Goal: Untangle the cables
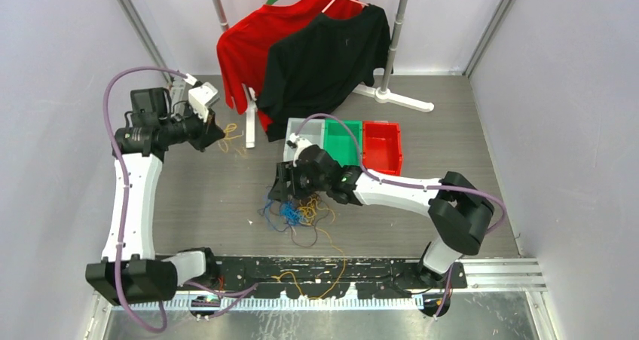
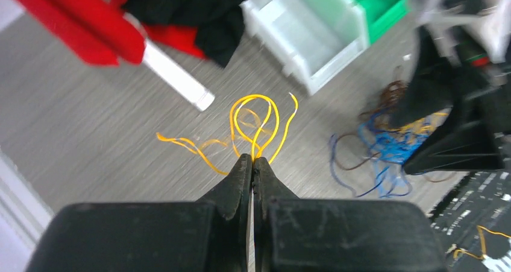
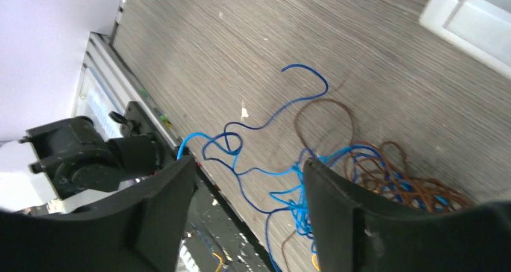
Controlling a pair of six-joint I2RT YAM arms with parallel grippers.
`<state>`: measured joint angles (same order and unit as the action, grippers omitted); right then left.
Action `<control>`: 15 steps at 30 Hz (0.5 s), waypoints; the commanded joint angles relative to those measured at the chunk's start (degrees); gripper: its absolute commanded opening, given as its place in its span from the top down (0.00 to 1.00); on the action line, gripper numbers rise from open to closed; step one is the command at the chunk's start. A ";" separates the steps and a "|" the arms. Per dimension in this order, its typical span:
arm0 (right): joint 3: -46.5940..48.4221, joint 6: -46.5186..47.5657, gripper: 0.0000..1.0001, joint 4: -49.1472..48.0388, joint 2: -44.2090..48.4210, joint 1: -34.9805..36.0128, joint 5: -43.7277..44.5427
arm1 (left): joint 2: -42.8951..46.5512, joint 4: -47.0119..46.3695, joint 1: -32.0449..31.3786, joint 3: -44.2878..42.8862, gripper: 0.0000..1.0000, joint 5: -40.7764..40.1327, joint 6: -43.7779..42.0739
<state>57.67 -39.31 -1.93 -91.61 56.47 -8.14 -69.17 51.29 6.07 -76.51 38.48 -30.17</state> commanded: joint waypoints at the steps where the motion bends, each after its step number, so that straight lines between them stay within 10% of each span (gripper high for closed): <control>1: 6.39 3.41 0.19 -2.51 3.22 -0.47 -2.98 | 3.47 7.21 -3.13 -3.58 1.00 7.67 1.28; 4: 7.65 6.72 0.01 -0.49 7.46 -2.23 -4.36 | 5.80 8.23 -6.52 -5.14 1.00 8.93 1.34; 15: 6.21 19.20 0.00 -1.84 15.17 -4.64 -21.45 | 7.24 10.04 -19.28 -11.73 1.00 11.96 5.94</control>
<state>64.40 -25.26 0.36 -78.65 51.53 -20.64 -62.70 60.34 -11.29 -85.25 46.50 -27.20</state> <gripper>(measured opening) 0.998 0.009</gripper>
